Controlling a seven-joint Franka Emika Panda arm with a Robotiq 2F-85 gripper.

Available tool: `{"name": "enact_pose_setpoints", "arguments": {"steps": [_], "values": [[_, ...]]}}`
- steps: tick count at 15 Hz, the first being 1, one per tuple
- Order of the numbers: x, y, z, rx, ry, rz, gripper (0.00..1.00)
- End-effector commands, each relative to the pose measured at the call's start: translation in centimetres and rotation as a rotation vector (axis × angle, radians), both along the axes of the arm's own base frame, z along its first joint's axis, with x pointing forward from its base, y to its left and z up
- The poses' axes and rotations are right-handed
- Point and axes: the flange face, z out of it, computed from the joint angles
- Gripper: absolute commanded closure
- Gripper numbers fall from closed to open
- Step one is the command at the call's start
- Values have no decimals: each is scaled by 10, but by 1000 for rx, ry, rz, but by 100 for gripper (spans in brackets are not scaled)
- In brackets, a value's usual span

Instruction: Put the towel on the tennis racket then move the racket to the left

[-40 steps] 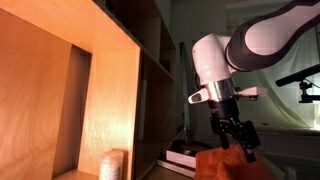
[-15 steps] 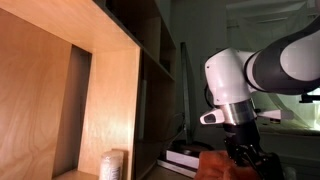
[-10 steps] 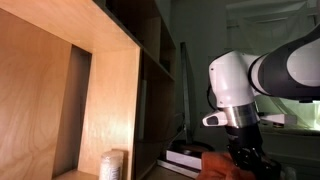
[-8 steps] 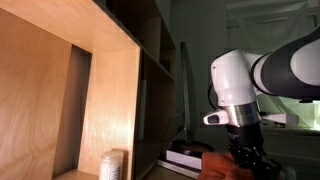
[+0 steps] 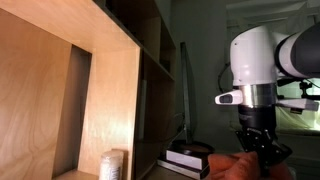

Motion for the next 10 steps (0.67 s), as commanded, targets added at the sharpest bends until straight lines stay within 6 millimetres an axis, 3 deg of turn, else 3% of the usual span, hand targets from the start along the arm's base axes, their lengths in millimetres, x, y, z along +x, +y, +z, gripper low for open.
{"name": "enact_pose_setpoints", "arguments": {"steps": [1,6,10], "values": [[-31,-2,35,-25,-67,-11,95],[-39,-3,62,-42,-96,-22,95],[-31,7,75,-39,-96,8,95]]}}
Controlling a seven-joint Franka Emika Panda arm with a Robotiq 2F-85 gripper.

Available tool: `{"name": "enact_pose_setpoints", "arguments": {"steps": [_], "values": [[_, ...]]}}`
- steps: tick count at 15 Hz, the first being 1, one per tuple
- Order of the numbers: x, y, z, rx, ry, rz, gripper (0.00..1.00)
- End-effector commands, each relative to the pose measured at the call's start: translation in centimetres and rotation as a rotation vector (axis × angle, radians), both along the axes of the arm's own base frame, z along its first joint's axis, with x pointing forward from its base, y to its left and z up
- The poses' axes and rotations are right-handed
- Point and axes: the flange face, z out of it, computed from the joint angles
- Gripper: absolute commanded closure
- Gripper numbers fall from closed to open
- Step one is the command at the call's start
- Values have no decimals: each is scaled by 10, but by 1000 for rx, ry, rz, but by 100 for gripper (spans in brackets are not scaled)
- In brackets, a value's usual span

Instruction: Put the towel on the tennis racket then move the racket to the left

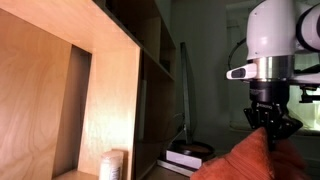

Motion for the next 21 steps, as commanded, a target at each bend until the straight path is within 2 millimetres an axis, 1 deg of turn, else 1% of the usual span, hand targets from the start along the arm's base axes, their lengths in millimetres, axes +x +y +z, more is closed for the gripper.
{"name": "enact_pose_setpoints", "arguments": {"steps": [1,3,5,10,18,21], "values": [[-2,13,15,-12,-7,21,95],[-1,27,14,-24,-2,44,95],[-2,45,10,-37,12,66,95],[-12,84,-8,-83,59,152,95],[-27,126,-31,-142,103,262,95],[-39,142,-40,-180,122,326,95]]}}
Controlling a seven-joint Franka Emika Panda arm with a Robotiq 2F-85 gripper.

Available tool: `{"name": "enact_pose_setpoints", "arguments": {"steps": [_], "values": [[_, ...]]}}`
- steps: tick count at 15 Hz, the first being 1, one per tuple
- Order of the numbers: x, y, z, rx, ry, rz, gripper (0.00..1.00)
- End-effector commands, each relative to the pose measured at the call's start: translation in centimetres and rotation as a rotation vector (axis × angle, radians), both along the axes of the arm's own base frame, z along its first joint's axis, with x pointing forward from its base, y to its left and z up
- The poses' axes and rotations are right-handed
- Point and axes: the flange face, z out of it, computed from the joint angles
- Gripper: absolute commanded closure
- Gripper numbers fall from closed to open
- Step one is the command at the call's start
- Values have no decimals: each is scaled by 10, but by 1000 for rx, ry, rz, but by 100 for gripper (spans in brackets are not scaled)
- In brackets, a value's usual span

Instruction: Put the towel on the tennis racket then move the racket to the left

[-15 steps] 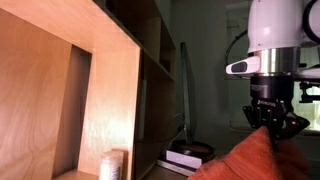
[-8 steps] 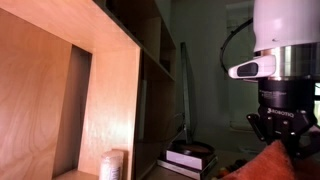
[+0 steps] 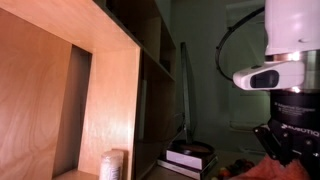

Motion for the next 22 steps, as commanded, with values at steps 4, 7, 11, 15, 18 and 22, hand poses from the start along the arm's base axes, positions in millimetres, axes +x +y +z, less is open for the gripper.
{"name": "enact_pose_setpoints", "arguments": {"steps": [4,7,11,15,18,22], "values": [[-21,37,-13,-127,15,126,95],[-29,48,-22,-165,29,174,95],[-34,48,-25,-156,49,192,95],[-39,44,-24,-127,80,223,94],[-51,42,-25,-97,133,316,94],[-49,33,-23,-90,147,291,64]]}}
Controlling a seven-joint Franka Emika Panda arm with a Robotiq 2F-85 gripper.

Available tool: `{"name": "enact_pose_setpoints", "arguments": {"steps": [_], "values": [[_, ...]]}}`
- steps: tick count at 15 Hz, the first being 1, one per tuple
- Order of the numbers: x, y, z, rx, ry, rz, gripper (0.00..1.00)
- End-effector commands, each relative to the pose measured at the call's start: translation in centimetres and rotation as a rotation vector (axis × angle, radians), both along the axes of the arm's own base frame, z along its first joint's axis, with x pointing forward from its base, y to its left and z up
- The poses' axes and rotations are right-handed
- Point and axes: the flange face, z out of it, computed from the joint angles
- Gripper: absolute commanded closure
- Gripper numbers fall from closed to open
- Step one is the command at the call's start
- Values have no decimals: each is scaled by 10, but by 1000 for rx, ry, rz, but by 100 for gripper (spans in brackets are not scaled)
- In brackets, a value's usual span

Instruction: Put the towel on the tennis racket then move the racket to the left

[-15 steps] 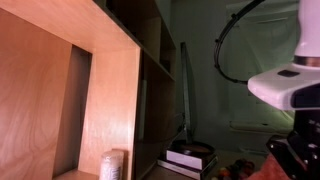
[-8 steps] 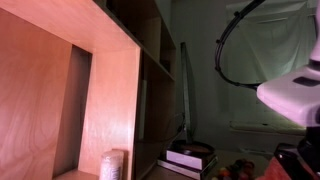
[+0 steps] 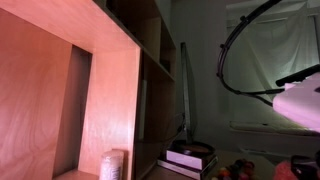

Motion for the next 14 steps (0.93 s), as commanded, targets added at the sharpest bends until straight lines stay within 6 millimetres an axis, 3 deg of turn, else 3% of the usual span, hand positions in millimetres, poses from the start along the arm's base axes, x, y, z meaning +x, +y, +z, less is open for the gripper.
{"name": "enact_pose_setpoints", "arguments": {"steps": [1,10,14], "values": [[1,-15,14,28,-1,-38,64],[18,-50,30,64,-42,-159,1],[0,-69,54,95,-120,-190,0]]}}
